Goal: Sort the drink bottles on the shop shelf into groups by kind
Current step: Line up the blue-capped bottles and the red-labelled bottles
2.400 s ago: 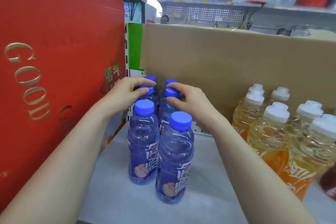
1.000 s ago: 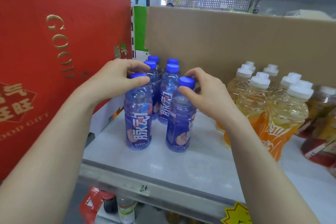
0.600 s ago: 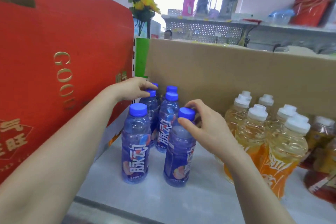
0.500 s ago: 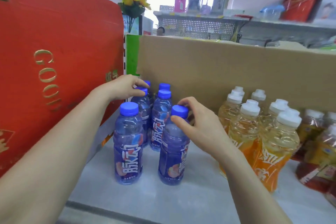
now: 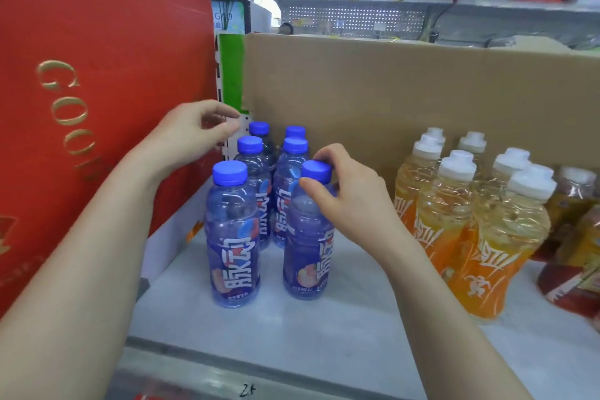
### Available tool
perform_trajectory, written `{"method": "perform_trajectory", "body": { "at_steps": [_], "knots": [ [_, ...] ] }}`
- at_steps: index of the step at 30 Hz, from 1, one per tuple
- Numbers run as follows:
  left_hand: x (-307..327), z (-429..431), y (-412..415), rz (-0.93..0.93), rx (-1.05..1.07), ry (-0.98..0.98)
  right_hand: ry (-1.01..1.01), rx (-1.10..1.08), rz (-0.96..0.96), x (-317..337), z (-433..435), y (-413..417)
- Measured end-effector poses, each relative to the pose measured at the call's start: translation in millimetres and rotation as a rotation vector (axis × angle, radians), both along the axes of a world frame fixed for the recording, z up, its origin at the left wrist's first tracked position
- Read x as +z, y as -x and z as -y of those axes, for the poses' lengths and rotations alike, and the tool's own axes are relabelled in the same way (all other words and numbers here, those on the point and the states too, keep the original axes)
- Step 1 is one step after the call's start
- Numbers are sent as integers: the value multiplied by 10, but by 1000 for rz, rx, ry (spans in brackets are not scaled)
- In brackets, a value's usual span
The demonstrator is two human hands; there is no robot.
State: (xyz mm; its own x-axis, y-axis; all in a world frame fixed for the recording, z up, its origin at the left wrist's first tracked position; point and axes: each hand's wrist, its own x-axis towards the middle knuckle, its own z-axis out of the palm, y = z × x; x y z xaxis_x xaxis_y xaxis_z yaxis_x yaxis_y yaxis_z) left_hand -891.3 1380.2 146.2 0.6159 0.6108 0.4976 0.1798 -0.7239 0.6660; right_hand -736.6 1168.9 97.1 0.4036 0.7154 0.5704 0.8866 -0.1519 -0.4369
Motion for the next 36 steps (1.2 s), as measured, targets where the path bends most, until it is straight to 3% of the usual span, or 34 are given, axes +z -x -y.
{"method": "perform_trajectory", "body": {
  "at_steps": [3,8,13,23,36],
  "knots": [
    [-30,326,260,83,-29,62,-57,30,-36,-28,-108,28],
    [-245,706,448,-197,84,-56,-110,21,-93,-37,-284,78],
    [-324,655,389,-127,96,-171,89,136,-141,34,-201,-3],
    [-476,510,133,-10,50,-178,3,-80,1,-58,-292,129],
    [-423,419,180,-33,39,-177,20,-84,-24,-45,-424,301]
  ]
}}
